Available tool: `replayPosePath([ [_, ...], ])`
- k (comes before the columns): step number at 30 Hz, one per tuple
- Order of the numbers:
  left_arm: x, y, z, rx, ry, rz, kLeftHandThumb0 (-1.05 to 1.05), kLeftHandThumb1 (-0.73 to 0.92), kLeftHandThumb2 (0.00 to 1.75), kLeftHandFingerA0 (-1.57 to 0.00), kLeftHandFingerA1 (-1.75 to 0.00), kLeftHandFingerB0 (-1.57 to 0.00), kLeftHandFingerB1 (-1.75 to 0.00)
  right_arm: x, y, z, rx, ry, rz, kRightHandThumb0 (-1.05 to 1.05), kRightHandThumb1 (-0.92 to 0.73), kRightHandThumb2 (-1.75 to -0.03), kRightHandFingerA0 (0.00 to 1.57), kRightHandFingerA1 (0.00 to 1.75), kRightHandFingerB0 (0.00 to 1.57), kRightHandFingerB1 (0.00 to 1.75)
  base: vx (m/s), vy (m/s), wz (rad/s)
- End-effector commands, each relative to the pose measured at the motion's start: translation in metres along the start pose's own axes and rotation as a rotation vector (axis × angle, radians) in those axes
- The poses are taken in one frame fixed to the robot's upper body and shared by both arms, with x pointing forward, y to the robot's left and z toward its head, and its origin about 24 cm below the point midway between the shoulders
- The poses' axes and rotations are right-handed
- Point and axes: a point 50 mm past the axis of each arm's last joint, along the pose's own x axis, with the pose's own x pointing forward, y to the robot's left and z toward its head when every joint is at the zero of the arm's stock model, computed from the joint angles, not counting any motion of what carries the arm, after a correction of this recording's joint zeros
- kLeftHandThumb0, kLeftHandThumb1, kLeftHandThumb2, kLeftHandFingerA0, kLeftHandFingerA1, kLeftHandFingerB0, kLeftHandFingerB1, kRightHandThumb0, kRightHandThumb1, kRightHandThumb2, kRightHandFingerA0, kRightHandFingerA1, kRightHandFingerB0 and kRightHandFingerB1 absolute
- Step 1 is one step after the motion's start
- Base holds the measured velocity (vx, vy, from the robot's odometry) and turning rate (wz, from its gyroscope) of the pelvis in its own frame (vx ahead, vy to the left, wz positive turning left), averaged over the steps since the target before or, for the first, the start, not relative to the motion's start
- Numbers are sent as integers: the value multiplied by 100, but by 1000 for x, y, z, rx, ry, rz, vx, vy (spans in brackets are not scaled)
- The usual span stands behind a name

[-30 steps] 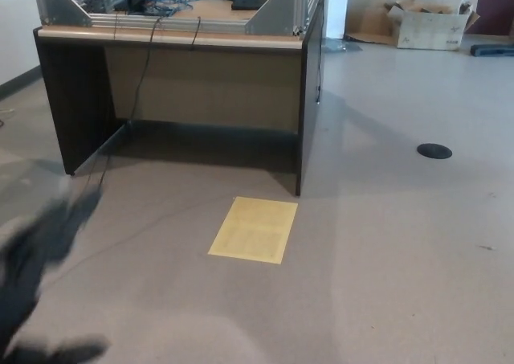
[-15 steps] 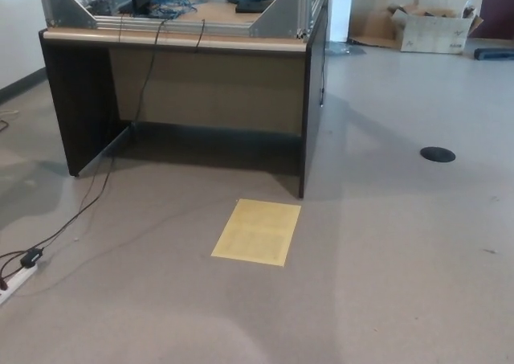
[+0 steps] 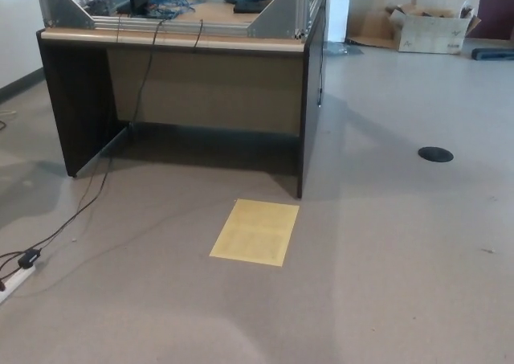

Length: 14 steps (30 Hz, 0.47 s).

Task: A person hands over a black lunchbag to the robot and the robot uses its left hand to grab the strips of the lunchbag, the gives it back to the person.

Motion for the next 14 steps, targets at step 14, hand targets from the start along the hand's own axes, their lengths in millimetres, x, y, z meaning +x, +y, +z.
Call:
replayPosePath([
  [14, 3, 3, 3, -68, -4, -33, -6, 59, 61, -21, -33, -19, -29, -4, -4, -5, -1, 9, -25, -61, -78, -63, 46, 47, 39, 40, 0, 0, 0],
])
